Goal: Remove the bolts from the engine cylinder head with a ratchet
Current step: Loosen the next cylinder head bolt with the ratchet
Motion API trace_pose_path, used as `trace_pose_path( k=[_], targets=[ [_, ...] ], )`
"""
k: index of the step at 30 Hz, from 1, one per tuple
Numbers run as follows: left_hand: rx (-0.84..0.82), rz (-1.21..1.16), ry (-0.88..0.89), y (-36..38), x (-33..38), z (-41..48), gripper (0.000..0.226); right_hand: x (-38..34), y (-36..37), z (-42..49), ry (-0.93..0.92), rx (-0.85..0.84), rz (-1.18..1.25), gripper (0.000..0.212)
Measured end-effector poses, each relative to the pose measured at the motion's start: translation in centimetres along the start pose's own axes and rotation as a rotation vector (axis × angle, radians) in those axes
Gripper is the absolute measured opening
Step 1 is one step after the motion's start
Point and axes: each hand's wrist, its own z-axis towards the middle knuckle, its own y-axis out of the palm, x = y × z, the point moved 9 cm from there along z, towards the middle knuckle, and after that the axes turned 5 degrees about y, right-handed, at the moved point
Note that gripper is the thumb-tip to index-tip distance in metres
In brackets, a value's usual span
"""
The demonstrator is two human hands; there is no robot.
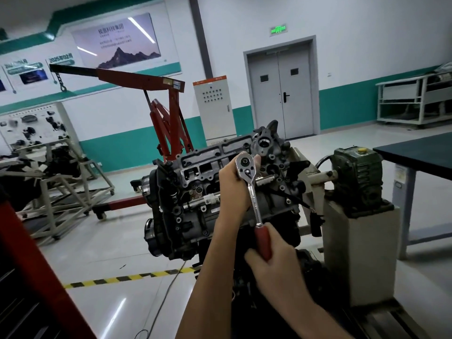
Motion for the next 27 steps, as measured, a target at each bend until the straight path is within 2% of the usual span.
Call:
trace_pose_path(
  k=[3, 7, 9, 11, 13, 15, 17, 20, 22, 24, 27],
  targets=[
    [-0.018, 0.007, -0.004, 0.0, -0.3, 0.2, 0.048, -0.2, 0.4, 0.3, -0.005, -0.069, 0.007, 0.022],
    [-0.042, 0.022, 0.015, 0.2, -0.2, 0.5, 0.048, -1.4, -6.4, 3.0, -0.099, -0.28, -0.408, 0.024],
    [-0.044, 0.021, 0.027, 0.4, 0.0, 0.5, 0.05, -3.0, -9.3, 5.1, -0.171, -0.319, -0.633, 0.024],
    [-0.023, 0.015, 0.032, 0.3, -0.1, 0.3, 0.05, -3.8, -10.1, 6.4, -0.218, -0.304, -0.703, 0.018],
    [-0.01, 0.005, 0.036, 0.3, -0.1, 0.1, 0.047, -2.5, -9.5, 5.9, -0.182, -0.249, -0.629, 0.015],
    [0.0, -0.017, 0.041, 0.4, -0.1, 0.0, 0.045, -1.1, -7.5, 3.7, -0.157, -0.137, -0.459, 0.017],
    [0.009, -0.029, 0.037, 0.5, -0.1, -0.1, 0.043, -0.1, -4.5, 1.8, -0.088, -0.112, -0.245, 0.022],
    [-0.001, -0.031, 0.017, 0.6, -0.2, -0.2, 0.041, 0.6, -0.2, 1.2, 0.091, -0.288, 0.022, 0.034],
    [-0.018, -0.027, 0.013, 0.6, -0.3, 0.0, 0.043, 0.9, -0.3, 1.5, 0.232, -0.406, 0.144, 0.035],
    [-0.04, -0.018, 0.015, 0.6, -0.2, 0.4, 0.047, 0.5, -2.9, 2.6, 0.258, -0.433, 0.078, 0.036],
    [-0.09, -0.001, 0.031, 0.7, 0.1, 0.8, 0.051, -1.6, -7.7, 5.6, 0.097, -0.372, -0.292, 0.024]
  ],
)
